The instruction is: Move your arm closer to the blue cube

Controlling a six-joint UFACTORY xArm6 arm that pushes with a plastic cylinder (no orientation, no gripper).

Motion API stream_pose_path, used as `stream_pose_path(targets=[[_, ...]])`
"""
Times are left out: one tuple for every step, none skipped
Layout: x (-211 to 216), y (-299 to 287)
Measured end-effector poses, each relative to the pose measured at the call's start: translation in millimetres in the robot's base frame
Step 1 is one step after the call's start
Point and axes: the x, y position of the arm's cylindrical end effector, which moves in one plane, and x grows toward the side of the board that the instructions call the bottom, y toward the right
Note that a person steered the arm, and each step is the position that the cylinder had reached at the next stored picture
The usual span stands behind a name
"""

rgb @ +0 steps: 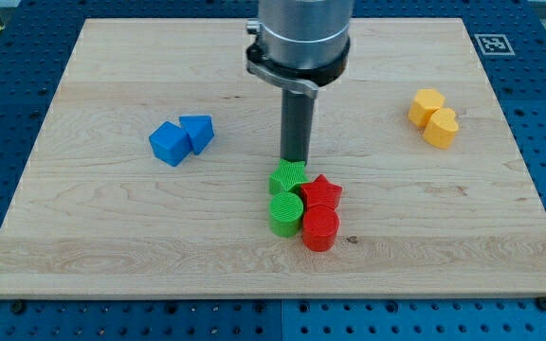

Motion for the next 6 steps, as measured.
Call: stream_pose_path(targets=[[-9, -11], [-30, -6], [-28, -12], [-19, -50], [-11, -85], [1, -105]])
